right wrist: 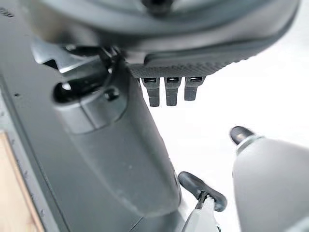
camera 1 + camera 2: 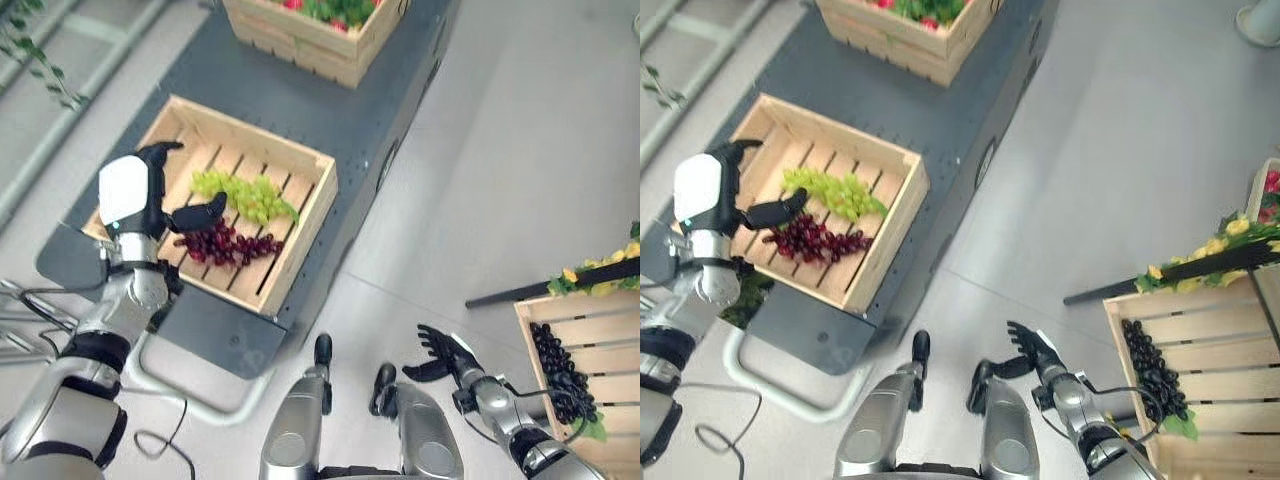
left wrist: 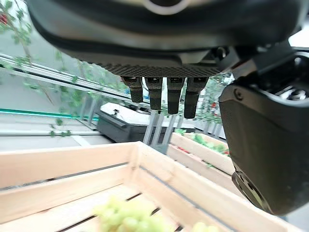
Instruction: Pick up the fruits from the basket on one side to the basket on the other side
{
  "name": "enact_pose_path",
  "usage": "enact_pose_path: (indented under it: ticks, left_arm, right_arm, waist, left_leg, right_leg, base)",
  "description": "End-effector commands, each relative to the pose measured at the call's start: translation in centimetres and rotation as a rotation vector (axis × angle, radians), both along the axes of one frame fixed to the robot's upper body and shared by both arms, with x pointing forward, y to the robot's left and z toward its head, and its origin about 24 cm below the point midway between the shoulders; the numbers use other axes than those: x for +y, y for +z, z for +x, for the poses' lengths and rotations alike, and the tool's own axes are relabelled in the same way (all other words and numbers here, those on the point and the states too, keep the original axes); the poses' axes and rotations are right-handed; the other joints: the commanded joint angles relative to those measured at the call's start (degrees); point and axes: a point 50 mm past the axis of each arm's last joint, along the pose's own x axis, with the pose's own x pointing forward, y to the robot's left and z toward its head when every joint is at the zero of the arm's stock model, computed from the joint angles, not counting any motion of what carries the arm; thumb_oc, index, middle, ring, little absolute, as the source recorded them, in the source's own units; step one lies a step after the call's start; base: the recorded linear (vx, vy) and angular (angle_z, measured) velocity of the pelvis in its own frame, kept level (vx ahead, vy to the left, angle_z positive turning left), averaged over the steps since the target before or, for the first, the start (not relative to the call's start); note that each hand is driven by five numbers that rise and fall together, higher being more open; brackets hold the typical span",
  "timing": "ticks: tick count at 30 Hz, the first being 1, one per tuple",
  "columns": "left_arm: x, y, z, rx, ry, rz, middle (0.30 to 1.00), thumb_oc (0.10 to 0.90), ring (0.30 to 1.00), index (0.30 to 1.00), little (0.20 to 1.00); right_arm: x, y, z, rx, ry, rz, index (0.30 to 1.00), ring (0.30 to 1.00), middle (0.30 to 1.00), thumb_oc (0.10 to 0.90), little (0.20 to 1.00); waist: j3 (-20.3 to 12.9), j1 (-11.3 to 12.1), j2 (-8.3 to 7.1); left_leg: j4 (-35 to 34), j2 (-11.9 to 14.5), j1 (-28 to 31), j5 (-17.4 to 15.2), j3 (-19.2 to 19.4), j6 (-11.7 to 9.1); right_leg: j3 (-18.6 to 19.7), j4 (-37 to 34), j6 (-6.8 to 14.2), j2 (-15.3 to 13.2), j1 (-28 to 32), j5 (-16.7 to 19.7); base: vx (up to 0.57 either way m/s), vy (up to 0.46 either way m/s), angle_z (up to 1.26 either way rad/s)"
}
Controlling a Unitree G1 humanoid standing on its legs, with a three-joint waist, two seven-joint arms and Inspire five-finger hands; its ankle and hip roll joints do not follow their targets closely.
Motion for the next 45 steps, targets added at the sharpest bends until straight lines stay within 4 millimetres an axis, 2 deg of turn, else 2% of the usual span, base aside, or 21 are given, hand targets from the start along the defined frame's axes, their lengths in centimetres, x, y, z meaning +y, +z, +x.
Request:
enact_pose_path:
  ticks: [1, 6, 11, 14, 18, 21, 24, 25, 29, 32, 37, 45]
  left_arm:
    - [2.8, 4.3, -0.5, -0.165, 0.123, 0.032, 0.900, 0.800, 0.900, 0.900, 0.900]
    - [3.9, 5.6, -0.6, -0.136, 0.191, 0.138, 0.900, 0.800, 0.900, 0.900, 0.900]
    - [4.7, 6.8, -0.8, -0.127, 0.222, 0.166, 0.900, 0.800, 0.900, 0.900, 0.900]
    - [4.8, 7.8, -0.7, -0.098, 0.231, 0.268, 0.900, 0.800, 0.900, 0.900, 0.900]
    - [4.5, 9.2, -0.4, -0.086, 0.226, 0.358, 0.900, 0.800, 0.900, 0.900, 0.900]
    - [3.7, 11.2, 0.1, -0.050, 0.211, 0.500, 0.900, 0.800, 0.900, 0.900, 0.900]
    - [3.0, 12.2, 0.6, 0.014, 0.189, 0.652, 0.900, 0.800, 0.900, 0.900, 0.900]
    - [2.8, 12.0, 0.7, 0.038, 0.177, 0.681, 0.900, 0.800, 0.900, 0.900, 0.900]
    - [1.7, 12.7, 1.2, 0.143, 0.141, 0.866, 0.900, 0.800, 0.900, 0.900, 0.900]
    - [1.1, 13.0, 1.4, 0.188, 0.112, 0.931, 0.900, 0.800, 0.900, 0.900, 0.900]
    - [0.8, 13.3, 1.4, 0.274, 0.101, 0.992, 0.900, 0.800, 0.900, 0.900, 0.900]
    - [1.9, 13.6, 1.3, 0.382, 0.199, 0.928, 0.900, 0.800, 0.900, 0.900, 0.900]
  right_arm:
    - [-0.2, 0.9, -0.3, -0.095, -0.014, 0.061, 0.900, 0.900, 0.900, 0.800, 0.900]
    - [-1.2, 1.7, 0.5, -0.113, -0.018, 0.022, 0.900, 0.900, 0.900, 0.800, 0.900]
    - [-2.2, 2.1, 0.8, -0.117, -0.028, -0.020, 0.900, 0.900, 0.900, 0.800, 0.900]
    - [-3.0, 2.6, 1.0, -0.125, -0.038, -0.041, 0.900, 0.900, 0.900, 0.800, 0.900]
    - [-3.4, 2.8, 0.9, -0.132, -0.020, -0.059, 0.900, 0.900, 0.900, 0.800, 0.900]
    - [-3.6, 3.6, 1.5, -0.159, -0.002, -0.066, 0.900, 0.900, 0.900, 0.800, 0.900]
    - [-3.6, 4.3, 2.1, -0.189, 0.003, -0.059, 0.900, 0.900, 0.900, 0.800, 0.900]
    - [-3.7, 4.2, 1.9, -0.185, 0.005, -0.059, 0.900, 0.900, 0.900, 0.800, 0.900]
    - [-3.9, 4.9, 2.6, -0.205, 0.011, -0.073, 0.900, 0.900, 0.900, 0.800, 0.900]
    - [-4.4, 5.0, 2.6, -0.201, 0.006, -0.084, 0.900, 0.900, 0.900, 0.800, 0.900]
    - [-4.9, 4.9, 2.3, -0.190, -0.002, -0.087, 0.900, 0.900, 0.900, 0.800, 0.900]
    - [-5.3, 5.3, 2.2, -0.216, -0.021, -0.072, 0.900, 0.900, 0.900, 0.800, 0.900]
  waist:
    - [-1.1, -0.3, -0.45]
    - [1.2, -0.5, -1.35]
    - [1.2, -0.7, -1.39]
    - [1.2, -0.9, -1.42]
    - [1.2, -1.1, -1.50]
    - [1.2, -1.3, -1.64]
    - [1.2, -1.3, -1.75]
    - [1.2, -1.3, -1.74]
    - [1.2, -1.5, -1.46]
    - [1.2, -1.7, -1.26]
    - [1.2, -1.8, -1.17]
    - [1.2, -1.9, -1.97]
  left_leg:
    - [14.9, 0.8, -2.2, -14.2, 2.0, 0.6]
    - [22.7, 1.6, -7.9, -17.3, 3.7, 1.4]
    - [27.5, 2.3, -12.6, -19.2, 4.0, 2.0]
    - [29.9, 2.8, -15.5, -20.1, 4.4, 2.3]
    - [31.5, 3.0, -17.6, -20.7, 4.4, 2.4]
    - [32.7, 3.1, -19.8, -20.8, 4.3, 2.6]
    - [33.2, 3.3, -21.6, -20.5, 4.6, 2.9]
    - [33.0, 3.1, -20.5, -21.2, 4.4, 2.6]
    - [33.5, 3.4, -22.7, -20.6, 4.8, 3.0]
    - [33.3, 3.5, -23.0, -20.5, 5.0, 3.0]
    - [33.8, 3.7, -24.0, -20.7, 5.0, 2.9]
    - [35.0, 3.9, -27.5, -20.6, 4.6, 3.0]
  right_leg:
    - [0.2, 4.2, -1.9, 0.1, -1.4, -0.6]
    - [0.7, 11.4, -2.2, -0.9, -6.9, -2.5]
    - [1.2, 16.3, -2.6, -1.2, -11.8, -4.0]
    - [1.2, 18.6, -2.7, -1.4, -14.9, -4.5]
    - [1.5, 20.3, -2.6, -1.7, -17.3, -4.8]
    - [1.4, 21.5, -2.4, -1.9, -19.7, -4.6]
    - [1.1, 21.7, -2.6, -2.2, -21.4, -3.9]
    - [1.5, 21.4, -2.0, -2.0, -20.4, -4.3]
    - [1.2, 21.5, -2.0, -2.3, -22.7, -3.2]
    - [1.3, 21.3, -1.8, -2.3, -23.2, -2.9]
    - [1.0, 21.5, -1.4, -2.7, -24.3, -2.6]
    - [0.4, 22.0, -1.1, -2.7, -27.4, -1.7]
  base:
    - [-0.01, 0.140, -0.04]
    - [-0.04, 0.101, -0.05]
    - [-0.02, 0.087, 0.01]
    - [-0.01, 0.099, 0.03]
    - [0.00, 0.070, 0.03]
    - [-0.01, 0.042, 0.03]
    - [-0.01, 0.019, 0.04]
    - [-0.04, 0.014, 0.01]
    - [-0.01, 0.022, 0.00]
    - [0.00, 0.000, 0.00]
    - [0.00, 0.000, 0.00]
    - [0.00, 0.000, 0.00]
